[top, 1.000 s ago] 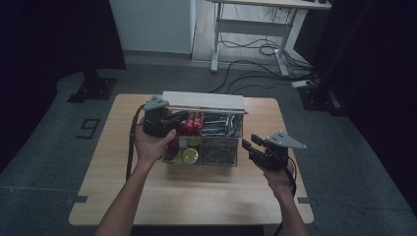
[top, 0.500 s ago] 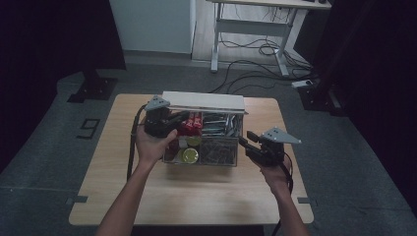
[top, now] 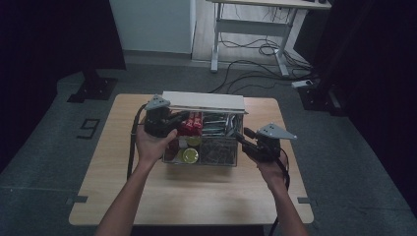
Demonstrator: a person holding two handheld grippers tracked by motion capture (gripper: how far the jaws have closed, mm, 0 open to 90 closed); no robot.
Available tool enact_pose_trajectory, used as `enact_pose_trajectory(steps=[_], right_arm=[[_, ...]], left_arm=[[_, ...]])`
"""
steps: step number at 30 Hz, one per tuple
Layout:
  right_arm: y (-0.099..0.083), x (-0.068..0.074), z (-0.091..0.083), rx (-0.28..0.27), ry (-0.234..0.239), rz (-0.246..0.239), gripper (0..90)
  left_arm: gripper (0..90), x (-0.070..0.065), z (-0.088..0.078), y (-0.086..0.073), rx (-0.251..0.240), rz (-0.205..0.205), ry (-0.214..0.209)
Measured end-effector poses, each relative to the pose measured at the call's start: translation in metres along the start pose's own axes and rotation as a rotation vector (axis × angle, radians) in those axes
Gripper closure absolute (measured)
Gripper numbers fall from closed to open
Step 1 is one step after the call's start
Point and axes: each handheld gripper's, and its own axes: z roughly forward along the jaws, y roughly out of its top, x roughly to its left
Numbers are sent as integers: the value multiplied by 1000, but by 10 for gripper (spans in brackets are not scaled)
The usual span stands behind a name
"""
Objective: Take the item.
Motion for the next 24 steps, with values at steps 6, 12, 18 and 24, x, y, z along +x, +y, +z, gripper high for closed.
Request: enact_pose_trajectory(steps=[6,12,18,24], right_arm=[[3,2,4,3,4,-5,610],[3,4,8,5,2,-16,613],[6,6,11,10,1,-25,618],[8,6,16,15,-3,-31,638]], left_arm=[[900,0,0,0,0,0,1],[900,0,0,0,0,1,1],[900,0,0,0,1,1,1],[900,-1,1,0,2,2,0]])
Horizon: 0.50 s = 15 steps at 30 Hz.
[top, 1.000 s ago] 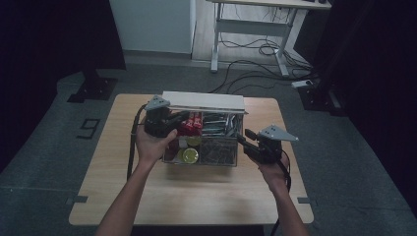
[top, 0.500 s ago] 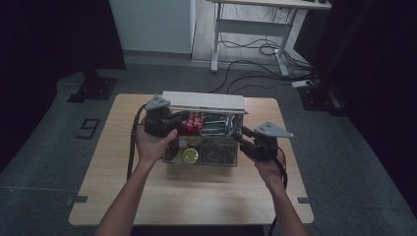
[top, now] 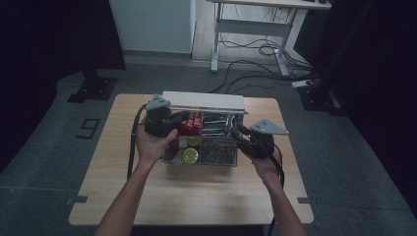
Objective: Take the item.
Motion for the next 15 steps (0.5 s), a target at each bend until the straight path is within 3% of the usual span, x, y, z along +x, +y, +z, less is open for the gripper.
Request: enact_pose_trajectory(steps=[15], right_arm=[[7,-1,10,1,-4,11,661]], left_arm=[[900,0,1,0,1,0,-1]])
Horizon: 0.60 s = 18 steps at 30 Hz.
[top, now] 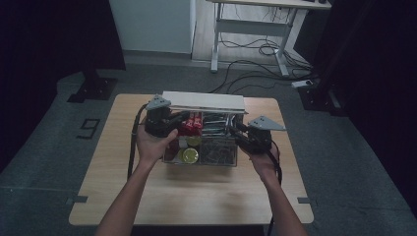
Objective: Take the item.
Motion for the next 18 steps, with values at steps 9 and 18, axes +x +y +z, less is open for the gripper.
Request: enact_pose_trajectory(steps=[9,18], right_arm=[[0,-1,12,27,-6,7,660],[-2,-1,16,47,-31,-9,657]], left_arm=[[900,0,0,0,-1,-1,-1],[900,1,0,-1,-2,-2,-1]])
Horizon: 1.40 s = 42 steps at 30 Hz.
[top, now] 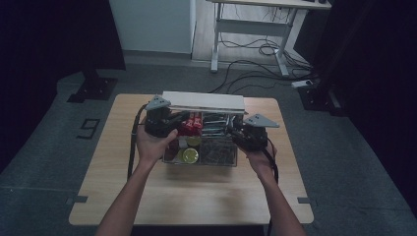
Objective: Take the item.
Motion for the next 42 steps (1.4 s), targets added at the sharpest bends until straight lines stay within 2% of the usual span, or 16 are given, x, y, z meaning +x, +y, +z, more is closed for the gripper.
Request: enact_pose_trajectory(steps=[5,10,13,27,34,42], right_arm=[[-1,-1,1,11,-19,-3,647],[-2,0,5,29,-2,-9,656],[-3,1,8,41,-14,-19,702],[-4,-4,12,59,-26,3,843],[-5,-7,4,16,-13,33,882],[-8,-5,-10,-22,9,24,887]], left_arm=[[900,0,0,0,-1,1,0],[900,0,0,0,-1,-1,-1],[900,0,0,0,-1,0,-1],[900,1,0,0,-1,-1,-1],[900,0,2,0,1,-1,-1],[900,0,3,1,-3,-2,0]])
